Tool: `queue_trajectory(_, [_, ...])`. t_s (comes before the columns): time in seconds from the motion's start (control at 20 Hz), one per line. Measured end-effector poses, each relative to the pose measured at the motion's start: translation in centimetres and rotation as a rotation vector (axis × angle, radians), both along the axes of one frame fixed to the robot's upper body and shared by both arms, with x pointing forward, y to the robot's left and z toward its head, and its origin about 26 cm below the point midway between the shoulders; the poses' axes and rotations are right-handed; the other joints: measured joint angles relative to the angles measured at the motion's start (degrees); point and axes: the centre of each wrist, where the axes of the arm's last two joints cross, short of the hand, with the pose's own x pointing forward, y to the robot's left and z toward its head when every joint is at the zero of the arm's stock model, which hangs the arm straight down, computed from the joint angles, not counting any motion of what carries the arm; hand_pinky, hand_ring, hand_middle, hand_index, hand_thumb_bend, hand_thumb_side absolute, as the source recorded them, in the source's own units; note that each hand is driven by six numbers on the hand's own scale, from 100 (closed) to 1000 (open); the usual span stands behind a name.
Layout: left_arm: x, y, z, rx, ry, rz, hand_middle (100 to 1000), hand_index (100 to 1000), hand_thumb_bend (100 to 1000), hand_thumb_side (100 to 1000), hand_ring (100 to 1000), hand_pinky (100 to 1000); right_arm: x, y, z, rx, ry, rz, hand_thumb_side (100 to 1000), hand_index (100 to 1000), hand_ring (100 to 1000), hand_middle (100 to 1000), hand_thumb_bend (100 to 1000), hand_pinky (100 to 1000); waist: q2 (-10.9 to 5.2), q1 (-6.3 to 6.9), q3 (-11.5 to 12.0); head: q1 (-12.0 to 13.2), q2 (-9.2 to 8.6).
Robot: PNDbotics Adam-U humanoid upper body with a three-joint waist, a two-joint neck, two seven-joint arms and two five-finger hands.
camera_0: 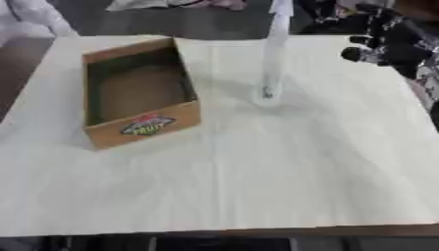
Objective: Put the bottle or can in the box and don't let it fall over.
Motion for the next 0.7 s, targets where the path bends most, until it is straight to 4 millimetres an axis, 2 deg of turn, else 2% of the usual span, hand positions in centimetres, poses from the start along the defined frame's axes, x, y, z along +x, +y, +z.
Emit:
queue_trajectory(0.45, [0.1, -0.4, -0.1, -0.013, -0.004, -0.011, 788, 863, 1000, 678, 833, 729, 0.9, 3.7, -1.8, 0.026, 0.045, 0.082, 137, 962, 906, 856, 657, 934, 0.04, 0.01, 0.4, 0.0, 0.00])
queue_trajectory(0.7, [0.2, -0.6, -0.2, -0.017, -0.008, -0.018, 788, 863, 1000, 676, 833, 729, 1.3, 4.9, -2.5, 0.044, 0.062, 0.097, 129, 962, 906, 855, 656, 935, 0.31, 0.01, 0.7, 0.0, 0.00])
